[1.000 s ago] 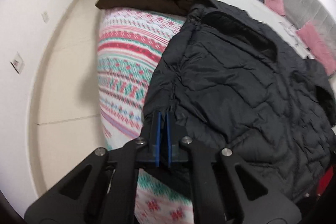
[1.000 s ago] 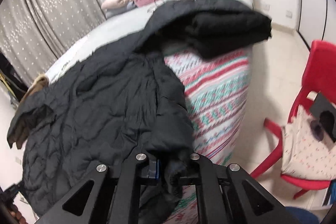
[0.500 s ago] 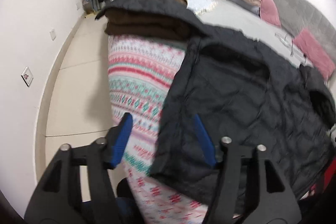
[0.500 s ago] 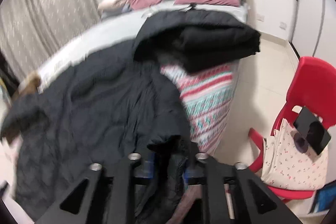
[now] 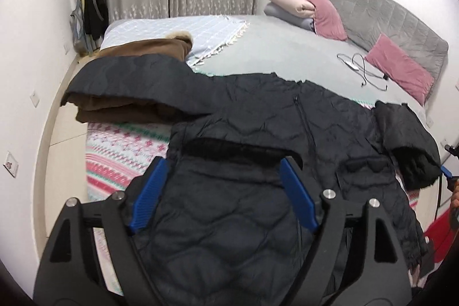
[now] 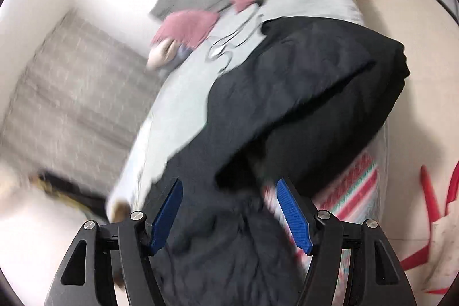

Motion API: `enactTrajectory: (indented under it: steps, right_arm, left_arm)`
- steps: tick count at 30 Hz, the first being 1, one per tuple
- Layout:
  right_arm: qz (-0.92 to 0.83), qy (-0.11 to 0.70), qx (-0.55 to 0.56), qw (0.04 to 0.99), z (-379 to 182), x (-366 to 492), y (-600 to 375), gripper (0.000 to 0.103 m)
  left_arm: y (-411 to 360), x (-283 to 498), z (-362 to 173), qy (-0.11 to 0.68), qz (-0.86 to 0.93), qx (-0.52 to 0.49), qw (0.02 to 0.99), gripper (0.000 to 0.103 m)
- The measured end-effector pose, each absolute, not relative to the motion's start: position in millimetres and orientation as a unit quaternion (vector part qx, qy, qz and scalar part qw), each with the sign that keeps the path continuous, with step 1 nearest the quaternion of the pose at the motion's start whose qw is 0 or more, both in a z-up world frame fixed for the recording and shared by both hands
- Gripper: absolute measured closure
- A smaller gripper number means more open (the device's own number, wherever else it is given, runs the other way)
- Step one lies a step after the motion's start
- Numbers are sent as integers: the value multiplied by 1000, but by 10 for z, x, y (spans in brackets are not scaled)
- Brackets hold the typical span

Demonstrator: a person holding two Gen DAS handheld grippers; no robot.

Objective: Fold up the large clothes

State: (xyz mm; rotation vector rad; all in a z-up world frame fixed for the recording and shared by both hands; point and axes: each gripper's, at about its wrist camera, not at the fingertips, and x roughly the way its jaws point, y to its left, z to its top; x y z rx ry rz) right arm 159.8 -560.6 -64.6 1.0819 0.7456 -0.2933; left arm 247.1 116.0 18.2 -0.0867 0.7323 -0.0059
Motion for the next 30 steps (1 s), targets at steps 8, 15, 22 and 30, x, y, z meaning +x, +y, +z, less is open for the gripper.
enactTrajectory:
  steps: [8, 15, 22, 30]
  right_arm:
    - [-198, 351, 491, 772, -1080, 1921, -6093, 35]
    - [-228, 351, 518, 746, -1434, 2129, -6340, 63]
    - [-268, 286, 402, 827, -850, 2224, -6325, 96]
    - [-320, 290, 294, 853, -587, 2377, -6117, 97]
  left_arm:
    - [893, 2658, -339, 407, -13, -8, 913, 21]
    - [635, 2722, -510, 421, -41, 27, 906, 21]
    - [636, 2776, -570, 419, -36, 40, 906, 21]
    - [703, 2817, -617, 430, -38, 31, 901, 21]
